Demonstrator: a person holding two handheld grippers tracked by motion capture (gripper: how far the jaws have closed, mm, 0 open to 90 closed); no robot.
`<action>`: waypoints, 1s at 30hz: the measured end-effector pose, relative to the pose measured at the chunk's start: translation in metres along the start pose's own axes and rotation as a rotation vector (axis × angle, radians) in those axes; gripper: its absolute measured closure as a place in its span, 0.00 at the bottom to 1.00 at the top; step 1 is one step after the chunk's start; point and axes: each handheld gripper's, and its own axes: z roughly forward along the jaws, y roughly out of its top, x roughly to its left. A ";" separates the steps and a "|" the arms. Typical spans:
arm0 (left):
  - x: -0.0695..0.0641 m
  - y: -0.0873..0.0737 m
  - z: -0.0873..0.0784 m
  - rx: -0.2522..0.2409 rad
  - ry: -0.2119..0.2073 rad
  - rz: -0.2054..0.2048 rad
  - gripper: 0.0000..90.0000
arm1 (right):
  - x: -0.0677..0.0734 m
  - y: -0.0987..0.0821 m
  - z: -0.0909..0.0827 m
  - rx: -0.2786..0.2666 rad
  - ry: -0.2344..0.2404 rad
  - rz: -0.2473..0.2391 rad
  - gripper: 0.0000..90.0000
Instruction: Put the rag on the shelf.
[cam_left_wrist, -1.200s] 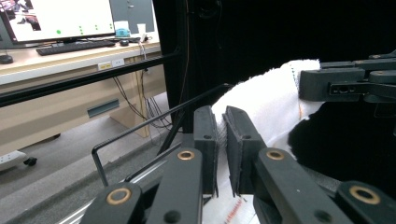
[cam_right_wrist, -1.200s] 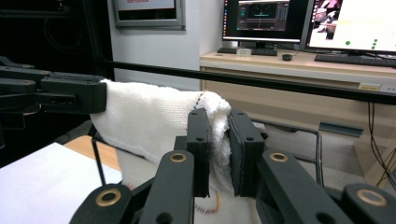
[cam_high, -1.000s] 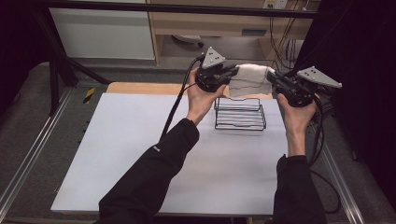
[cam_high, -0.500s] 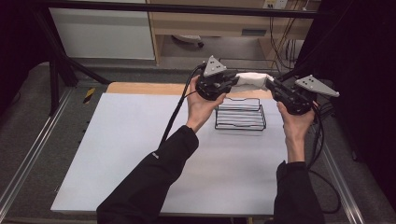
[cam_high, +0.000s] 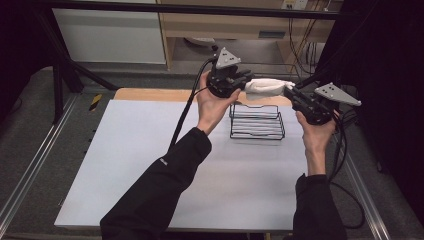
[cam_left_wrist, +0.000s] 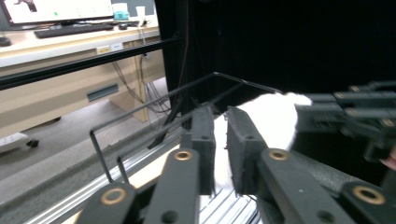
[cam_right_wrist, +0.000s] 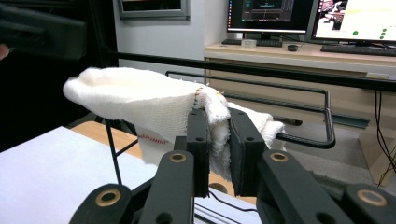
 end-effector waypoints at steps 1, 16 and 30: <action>0.001 0.002 0.003 0.011 0.003 -0.007 0.96 | 0.000 0.000 0.000 -0.001 0.002 -0.003 0.89; -0.005 -0.031 0.016 0.098 -0.113 -0.020 1.00 | 0.001 -0.003 -0.001 0.011 0.004 -0.024 0.86; -0.007 -0.040 0.020 0.105 -0.100 0.007 1.00 | 0.009 0.014 -0.013 0.018 0.015 -0.062 0.68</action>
